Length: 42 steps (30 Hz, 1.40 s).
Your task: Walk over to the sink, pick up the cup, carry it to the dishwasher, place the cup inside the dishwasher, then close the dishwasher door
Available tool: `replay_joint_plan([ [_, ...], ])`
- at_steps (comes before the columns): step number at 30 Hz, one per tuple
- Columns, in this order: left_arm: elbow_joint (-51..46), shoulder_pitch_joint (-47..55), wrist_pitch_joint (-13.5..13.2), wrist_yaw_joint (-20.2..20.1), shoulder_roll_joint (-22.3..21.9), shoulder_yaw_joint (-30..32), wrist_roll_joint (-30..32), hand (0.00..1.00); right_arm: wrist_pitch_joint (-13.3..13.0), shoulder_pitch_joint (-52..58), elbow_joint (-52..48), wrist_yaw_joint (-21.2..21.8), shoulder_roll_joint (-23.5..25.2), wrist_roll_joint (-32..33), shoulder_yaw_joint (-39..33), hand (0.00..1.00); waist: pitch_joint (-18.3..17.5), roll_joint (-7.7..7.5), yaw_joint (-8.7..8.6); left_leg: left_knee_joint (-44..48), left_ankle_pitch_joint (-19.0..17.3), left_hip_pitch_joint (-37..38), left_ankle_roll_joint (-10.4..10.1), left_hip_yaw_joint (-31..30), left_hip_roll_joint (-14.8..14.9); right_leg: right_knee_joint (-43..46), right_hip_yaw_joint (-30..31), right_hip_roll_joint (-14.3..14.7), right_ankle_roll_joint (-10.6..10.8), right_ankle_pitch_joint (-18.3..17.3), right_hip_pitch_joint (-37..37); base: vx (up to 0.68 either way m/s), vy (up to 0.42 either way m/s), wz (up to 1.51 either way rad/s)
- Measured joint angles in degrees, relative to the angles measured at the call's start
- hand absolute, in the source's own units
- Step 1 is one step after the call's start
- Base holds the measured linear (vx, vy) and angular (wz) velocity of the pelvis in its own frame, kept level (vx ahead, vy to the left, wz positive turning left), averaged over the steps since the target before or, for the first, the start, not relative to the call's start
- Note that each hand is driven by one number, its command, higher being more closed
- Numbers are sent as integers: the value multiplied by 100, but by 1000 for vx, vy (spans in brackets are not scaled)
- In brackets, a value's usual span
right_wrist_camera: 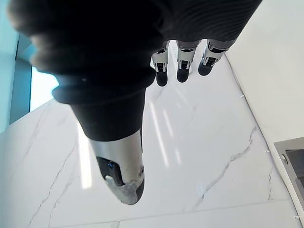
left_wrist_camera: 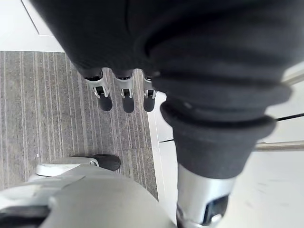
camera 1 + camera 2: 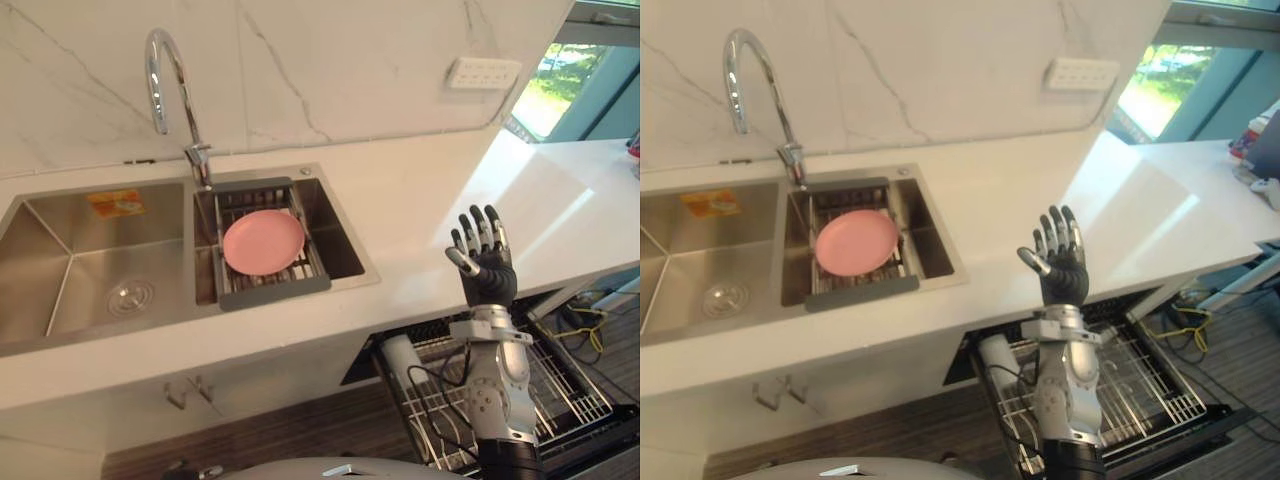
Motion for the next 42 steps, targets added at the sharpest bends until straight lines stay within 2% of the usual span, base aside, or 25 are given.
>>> replay_joint_plan([
  [5,-8,-186,295,164,20,-7,-949,0,97,33,30,-480,65,185,244,0,118,10,49,141,-69,-39,-83,28,40,-26,-105,-1,-16,11,122,-44,-4,11],
  [7,-11,-224,428,147,32,-1,-1124,0,215,65,25,-706,105,103,307,0,161,-4,50,182,-101,-62,-74,350,169,-110,-226,10,-26,17,224,-104,-27,31],
  [9,-20,-210,442,105,26,9,-1238,0,432,71,24,-999,115,-364,422,0,182,0,115,151,-27,-134,-131,602,245,-208,-303,14,-42,27,215,-63,-29,19],
  [11,-20,-161,436,130,1,30,-1376,0,558,68,23,-1088,131,-549,549,0,198,22,172,121,0,-133,-137,623,246,-270,-304,18,-49,51,222,-13,-6,2],
  [15,3,52,418,244,-41,186,-1909,0,586,66,19,-1195,194,-617,764,0,197,45,215,46,40,-99,-160,673,243,-460,-336,29,-22,176,307,49,-6,-2],
  [17,8,134,361,373,-143,327,-2135,0,585,63,19,-1197,191,-976,802,0,207,62,260,-7,72,-10,-118,677,234,-541,-377,28,-6,189,401,75,-4,2],
  [21,8,152,287,425,-201,512,-2119,0,585,-148,8,-1267,22,-1924,873,0,196,88,273,-41,97,-28,-118,458,190,-642,-641,-1,24,174,531,70,-16,30],
  [23,-4,150,252,436,-215,516,-2113,0,616,-544,9,-1305,-285,-2394,958,0,189,104,311,-41,110,-23,-125,302,174,-654,-820,-12,49,156,617,43,-16,38],
  [25,-21,127,237,448,-227,520,-2111,0,758,-1102,52,-1314,-545,-2858,956,0,190,103,378,-60,162,-37,-172,228,166,-658,-956,-18,50,155,655,0,-11,30],
  [29,-118,128,248,446,-244,537,-1987,0,1058,-2077,673,-1309,-1144,-3937,1035,0,185,89,463,-274,348,-17,-149,-46,121,-667,-1265,-38,72,137,760,-52,-14,39],
  [33,-124,121,320,394,-241,624,-1884,0,1286,-2979,1709,-1169,-1719,-5138,1729,0,198,48,619,-362,490,-76,-114,-254,58,-661,-1473,-79,85,123,785,-90,7,30],
  [37,-126,125,479,334,-186,630,-1883,0,1253,-3395,2612,-719,-1978,-6014,2388,0,201,-35,760,-396,564,-194,-82,-430,12,-646,-1661,-109,87,123,780,-75,17,30],
  [42,-127,127,559,324,-156,620,-1883,0,1018,-3600,3482,-83,-2080,-6753,2891,0,207,-66,852,-401,685,-358,-69,-702,-87,-629,-1939,-177,106,126,789,-27,25,32],
])
